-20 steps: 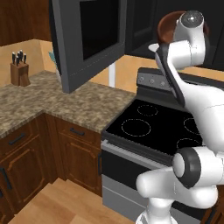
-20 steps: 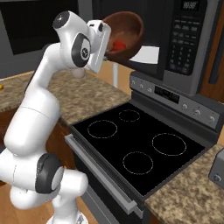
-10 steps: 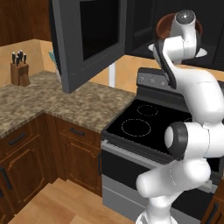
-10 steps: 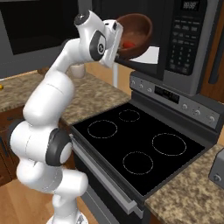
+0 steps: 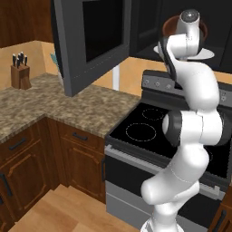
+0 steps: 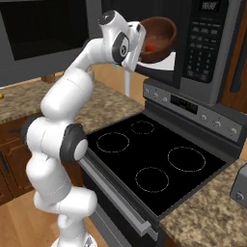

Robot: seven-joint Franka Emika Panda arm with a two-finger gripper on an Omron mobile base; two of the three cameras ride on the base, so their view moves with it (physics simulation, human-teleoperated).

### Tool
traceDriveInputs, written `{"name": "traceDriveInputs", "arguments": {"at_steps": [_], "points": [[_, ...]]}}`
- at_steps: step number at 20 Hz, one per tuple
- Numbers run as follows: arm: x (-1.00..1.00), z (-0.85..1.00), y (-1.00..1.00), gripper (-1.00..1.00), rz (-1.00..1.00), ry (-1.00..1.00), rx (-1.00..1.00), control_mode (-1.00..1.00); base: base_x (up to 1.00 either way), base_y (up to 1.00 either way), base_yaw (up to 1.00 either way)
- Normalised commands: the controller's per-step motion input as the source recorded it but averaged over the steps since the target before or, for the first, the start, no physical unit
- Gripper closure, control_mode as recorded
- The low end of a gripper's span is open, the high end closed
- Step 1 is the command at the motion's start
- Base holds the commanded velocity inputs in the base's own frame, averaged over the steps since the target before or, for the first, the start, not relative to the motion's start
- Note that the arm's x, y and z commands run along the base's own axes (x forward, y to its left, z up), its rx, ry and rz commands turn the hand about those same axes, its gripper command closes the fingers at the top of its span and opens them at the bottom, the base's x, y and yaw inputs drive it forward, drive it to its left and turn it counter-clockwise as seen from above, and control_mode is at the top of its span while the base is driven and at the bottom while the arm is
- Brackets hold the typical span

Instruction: Pick the bell pepper from the sink and place it in the bowl. Then pick the bowl and place it in the microwave. Then close the microwave door and press the start button.

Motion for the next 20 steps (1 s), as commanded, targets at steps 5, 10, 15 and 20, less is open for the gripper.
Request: {"name": "traceDriveInputs", "arguments": {"at_steps": [5, 10, 15, 20], "points": [[0.29, -0.23, -0.1, 1.0, 0.0, 0.03, 0.0, -1.0, 0.0, 0.0, 0.0], [0.4, -0.13, -0.2, 1.0, 0.0, 0.0, 0.0, -1.0, 0.0, 0.0, 0.0], [0.44, -0.3, 0.0, -1.0, 0.0, 0.0, 0.0, -1.0, 0.0, 0.0, 0.0], [0.04, -0.01, -0.01, -1.0, 0.08, -0.24, 0.0, -1.0, 0.0, 0.0, 0.0]]}}
